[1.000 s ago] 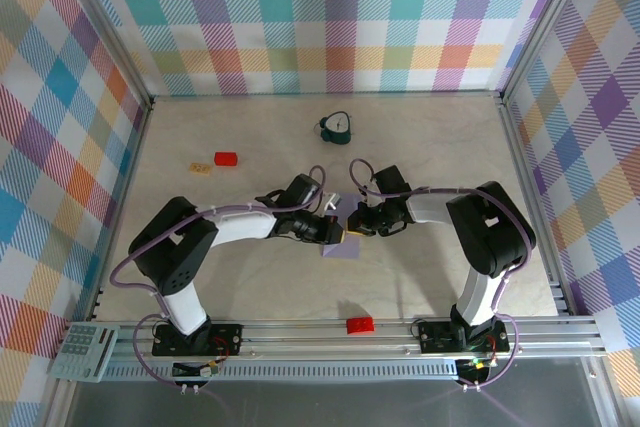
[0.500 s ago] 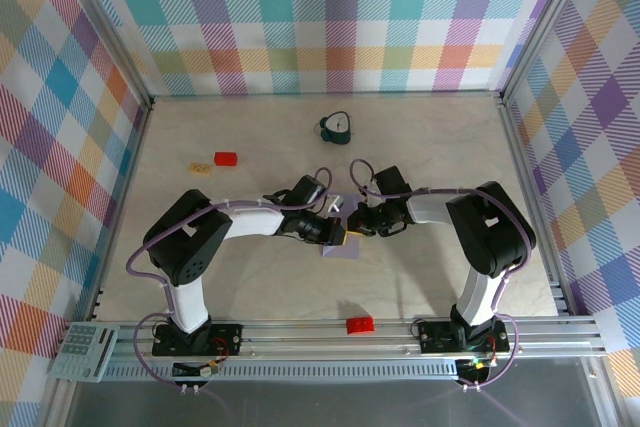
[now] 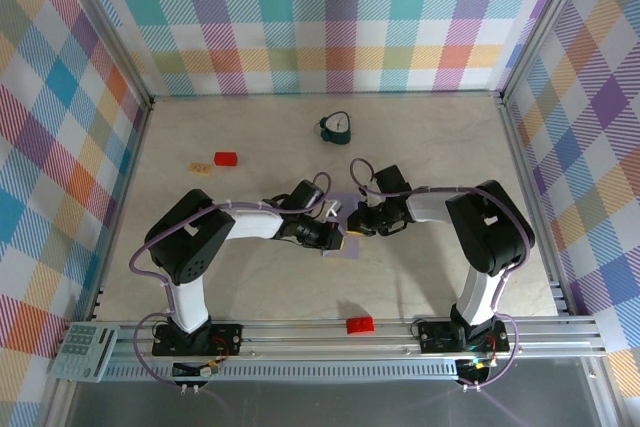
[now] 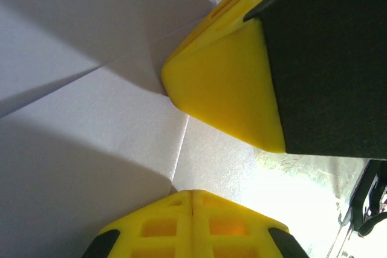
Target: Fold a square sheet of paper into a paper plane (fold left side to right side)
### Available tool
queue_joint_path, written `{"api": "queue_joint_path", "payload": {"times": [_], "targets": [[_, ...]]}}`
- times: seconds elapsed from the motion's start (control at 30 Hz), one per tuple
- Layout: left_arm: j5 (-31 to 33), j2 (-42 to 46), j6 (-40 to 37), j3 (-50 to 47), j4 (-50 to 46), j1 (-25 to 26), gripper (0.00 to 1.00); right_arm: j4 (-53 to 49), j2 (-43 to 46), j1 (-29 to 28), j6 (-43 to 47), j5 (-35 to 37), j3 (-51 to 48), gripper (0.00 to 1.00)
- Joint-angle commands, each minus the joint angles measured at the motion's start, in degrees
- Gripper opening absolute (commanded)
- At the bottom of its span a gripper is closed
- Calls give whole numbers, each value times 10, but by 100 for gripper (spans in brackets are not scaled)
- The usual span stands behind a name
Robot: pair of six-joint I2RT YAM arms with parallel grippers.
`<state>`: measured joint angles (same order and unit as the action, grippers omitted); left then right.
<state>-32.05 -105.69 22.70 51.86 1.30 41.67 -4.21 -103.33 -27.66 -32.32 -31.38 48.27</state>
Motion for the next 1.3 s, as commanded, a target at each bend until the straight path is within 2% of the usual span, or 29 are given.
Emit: {"api": "queue_joint_path", "payload": {"times": [0.0,0.8,1.1,1.13,1.27], "targets": [[9,5,-7,-23,-10,3,0,-57,-31,5,13,45,-10,0],[13,92,14,-140,28,1,0,-70,-41,16,22,43,-2,0],[9,142,27,-143,49,-19,1,-43,0,15,18,0,-4,0],[11,152,26,-141,48,-22,5,-37,12,15,16,-6,-5,1],[34,186,13,-135,44,-35,13,-4,62,16,3,-17,-18,17]]}}
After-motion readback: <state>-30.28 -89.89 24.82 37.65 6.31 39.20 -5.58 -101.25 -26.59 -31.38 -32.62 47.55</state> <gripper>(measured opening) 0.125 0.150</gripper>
